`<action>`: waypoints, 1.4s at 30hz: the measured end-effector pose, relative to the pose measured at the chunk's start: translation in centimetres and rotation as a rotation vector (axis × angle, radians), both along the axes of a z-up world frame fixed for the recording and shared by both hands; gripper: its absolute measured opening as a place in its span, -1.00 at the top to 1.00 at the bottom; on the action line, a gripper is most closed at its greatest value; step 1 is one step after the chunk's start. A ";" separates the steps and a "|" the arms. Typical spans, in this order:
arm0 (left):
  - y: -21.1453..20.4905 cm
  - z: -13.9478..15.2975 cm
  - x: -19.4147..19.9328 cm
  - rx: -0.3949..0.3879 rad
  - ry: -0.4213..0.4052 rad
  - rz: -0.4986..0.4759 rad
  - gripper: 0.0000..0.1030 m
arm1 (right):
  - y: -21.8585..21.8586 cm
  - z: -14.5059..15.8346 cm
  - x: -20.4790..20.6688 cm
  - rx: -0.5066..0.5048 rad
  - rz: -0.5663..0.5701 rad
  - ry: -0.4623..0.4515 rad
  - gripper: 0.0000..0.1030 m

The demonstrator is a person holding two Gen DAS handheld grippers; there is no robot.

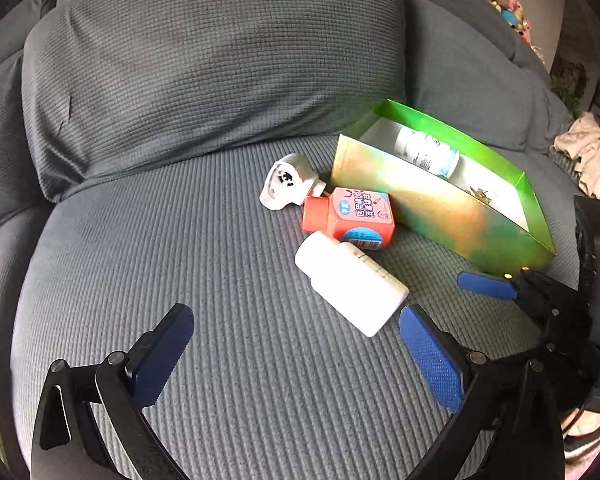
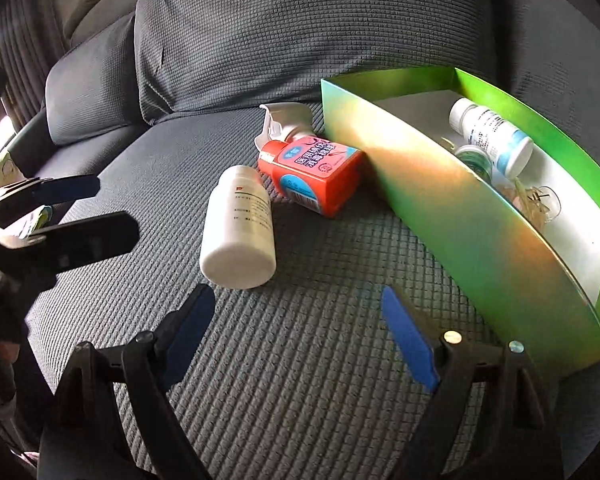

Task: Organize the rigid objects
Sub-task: 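Close the right gripper around the white red-logo bottle and lift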

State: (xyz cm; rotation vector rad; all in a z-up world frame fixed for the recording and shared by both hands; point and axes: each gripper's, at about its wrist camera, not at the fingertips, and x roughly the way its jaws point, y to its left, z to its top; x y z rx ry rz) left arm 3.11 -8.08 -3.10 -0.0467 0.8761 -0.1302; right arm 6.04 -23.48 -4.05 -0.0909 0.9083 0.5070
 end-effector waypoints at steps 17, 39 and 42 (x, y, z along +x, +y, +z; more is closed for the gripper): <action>-2.7 -0.2 2.2 0.019 0.017 -0.025 -0.99 | -1.1 0.2 0.7 0.080 0.020 -0.011 -0.67; -2.3 0.8 2.7 -0.009 -0.014 -0.005 -0.95 | -1.2 0.6 0.4 0.103 0.032 -0.023 -0.67; -2.1 0.6 2.9 -0.011 0.003 0.003 -0.95 | -1.2 0.7 0.4 0.103 0.036 -0.026 -0.67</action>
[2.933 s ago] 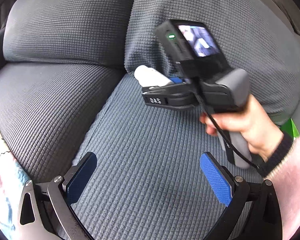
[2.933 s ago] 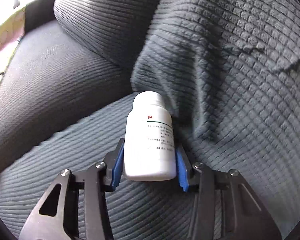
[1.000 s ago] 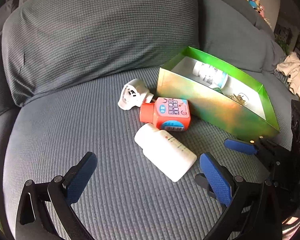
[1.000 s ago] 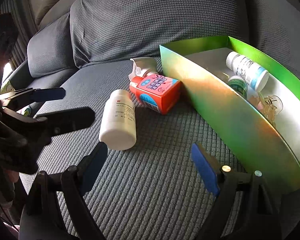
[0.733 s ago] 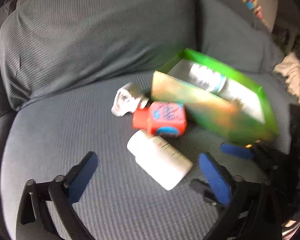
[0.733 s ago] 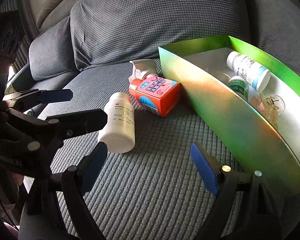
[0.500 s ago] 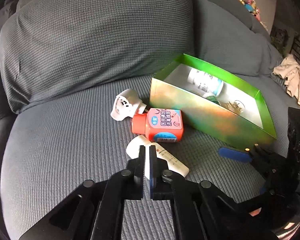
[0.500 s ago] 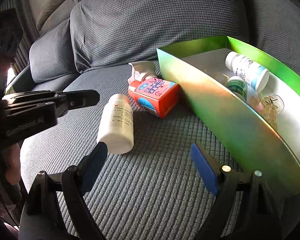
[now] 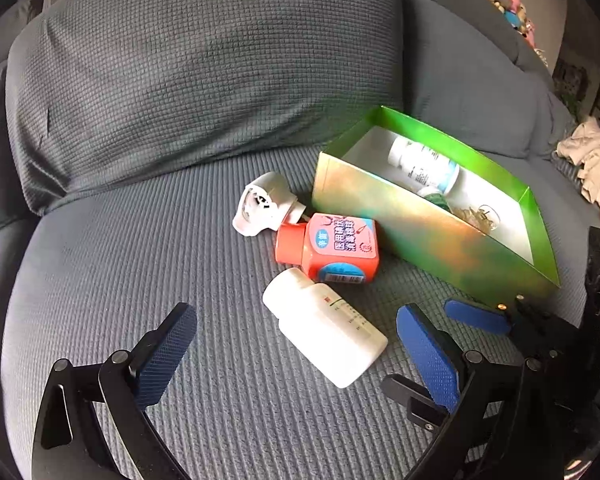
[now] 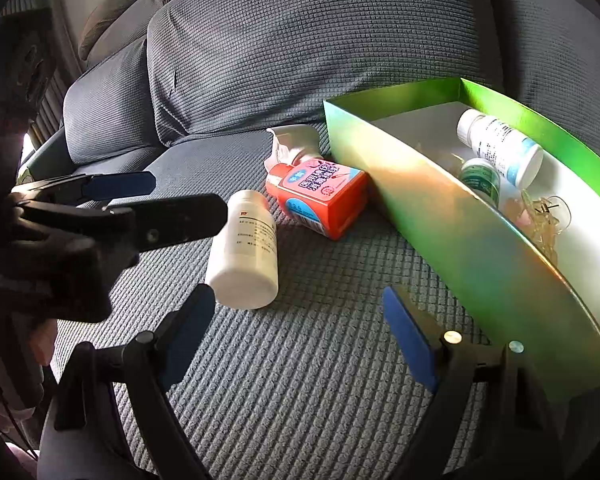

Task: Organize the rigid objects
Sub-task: 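Close the right gripper around the white red-logo bottle and lift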

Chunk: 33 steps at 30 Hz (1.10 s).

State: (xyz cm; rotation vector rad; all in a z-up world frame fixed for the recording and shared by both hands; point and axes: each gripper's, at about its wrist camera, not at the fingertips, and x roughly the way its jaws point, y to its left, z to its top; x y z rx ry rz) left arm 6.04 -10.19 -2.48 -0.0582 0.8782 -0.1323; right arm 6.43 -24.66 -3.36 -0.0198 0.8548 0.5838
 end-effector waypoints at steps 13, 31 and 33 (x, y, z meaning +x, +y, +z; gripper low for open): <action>-0.3 -1.1 1.1 0.016 0.040 -0.009 -0.95 | 0.2 -0.3 0.9 -0.003 0.036 0.011 -0.68; -0.5 -3.8 3.4 -0.069 0.126 -0.046 -0.95 | 2.5 -1.5 2.1 -0.002 0.121 0.030 -0.68; -0.6 -4.0 3.5 -0.078 0.131 -0.056 -0.95 | 3.0 -1.6 2.1 0.002 0.136 0.032 -0.68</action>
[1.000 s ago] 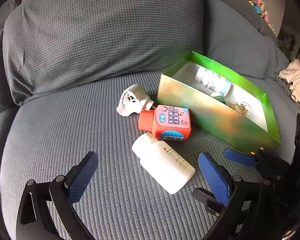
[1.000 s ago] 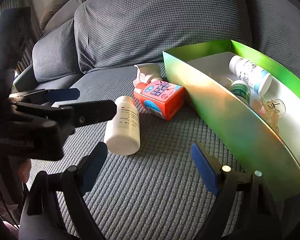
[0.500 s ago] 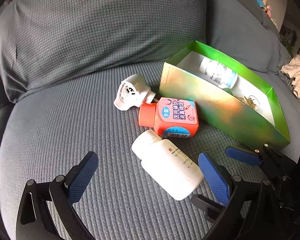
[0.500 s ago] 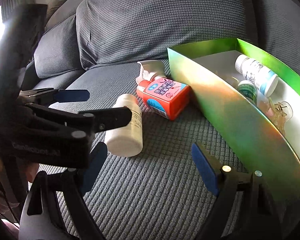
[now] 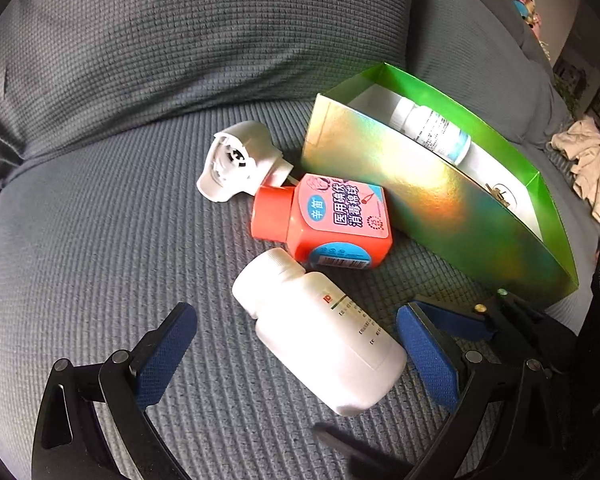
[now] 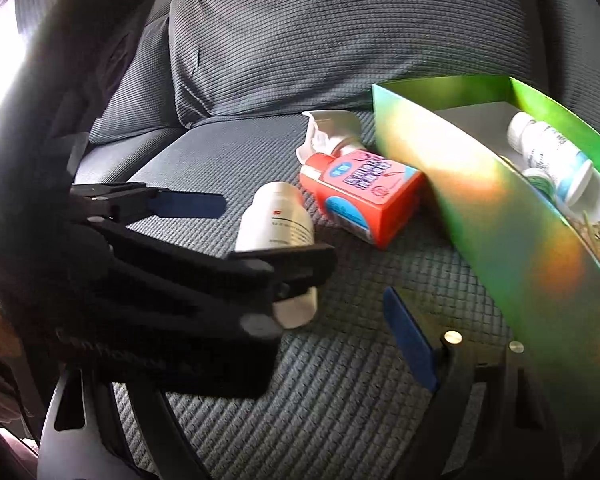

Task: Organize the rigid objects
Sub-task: 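Close the right gripper around the white red-logo bottle and lift, then carry the white bottle into the green box and open the right gripper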

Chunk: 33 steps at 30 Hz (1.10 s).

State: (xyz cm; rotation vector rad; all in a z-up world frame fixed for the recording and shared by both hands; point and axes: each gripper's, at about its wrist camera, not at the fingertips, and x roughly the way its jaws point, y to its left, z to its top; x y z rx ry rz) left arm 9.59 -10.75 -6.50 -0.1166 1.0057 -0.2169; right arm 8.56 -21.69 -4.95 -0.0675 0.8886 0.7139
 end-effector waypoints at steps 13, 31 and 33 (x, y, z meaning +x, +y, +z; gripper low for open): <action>-0.5 -0.3 0.0 -0.063 0.020 -0.033 -0.48 | 1.5 -0.7 -0.4 -0.037 0.058 0.000 0.12; -4.9 9.3 0.1 -0.023 -0.165 -0.123 -0.37 | -4.7 6.2 -0.3 0.080 -0.058 -0.195 0.13; -6.4 10.5 1.3 -0.034 -0.181 -0.142 -0.37 | -5.9 7.2 0.5 0.096 -0.086 -0.213 0.13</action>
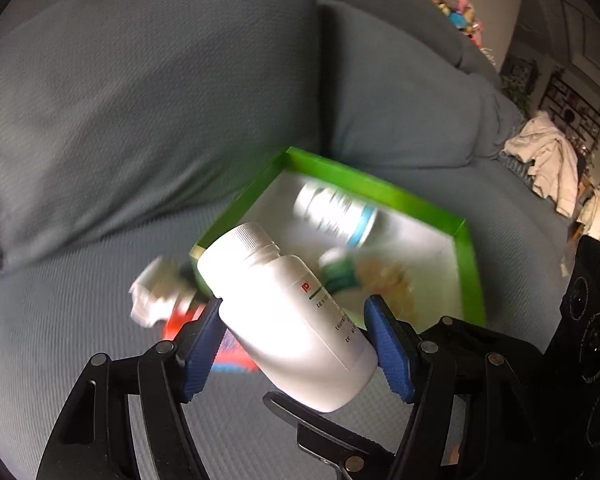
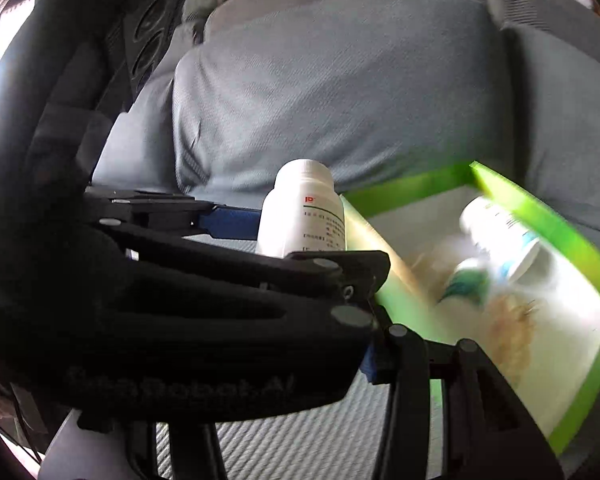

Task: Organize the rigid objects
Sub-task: 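Carry the white bottle into the green box and open the right gripper, then withdraw the right tool toward the orange-red bottle on the seat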

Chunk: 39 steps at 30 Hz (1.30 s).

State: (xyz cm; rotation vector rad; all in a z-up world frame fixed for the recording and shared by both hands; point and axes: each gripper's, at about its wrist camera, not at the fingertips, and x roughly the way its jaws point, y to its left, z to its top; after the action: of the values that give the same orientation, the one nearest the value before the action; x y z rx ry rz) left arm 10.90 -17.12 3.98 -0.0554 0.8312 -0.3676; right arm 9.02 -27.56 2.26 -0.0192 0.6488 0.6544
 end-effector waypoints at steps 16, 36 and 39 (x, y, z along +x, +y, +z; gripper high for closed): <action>-7.3 -1.7 6.8 0.045 0.058 -0.073 -0.39 | -5.9 -0.2 5.5 0.036 -0.207 0.068 0.08; -4.5 0.9 1.2 0.286 -0.218 0.097 -0.87 | -7.8 1.1 2.2 -0.073 -0.349 -0.003 -0.82; -3.5 1.6 0.0 0.281 -0.243 0.108 -0.87 | -7.2 1.6 1.5 -0.078 -0.346 -0.028 -0.84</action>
State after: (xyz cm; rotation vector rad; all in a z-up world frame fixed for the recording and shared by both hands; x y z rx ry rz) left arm 10.89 -20.61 5.57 0.2021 0.6291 -0.1497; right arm 10.53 -34.71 3.88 0.0112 0.6318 0.2947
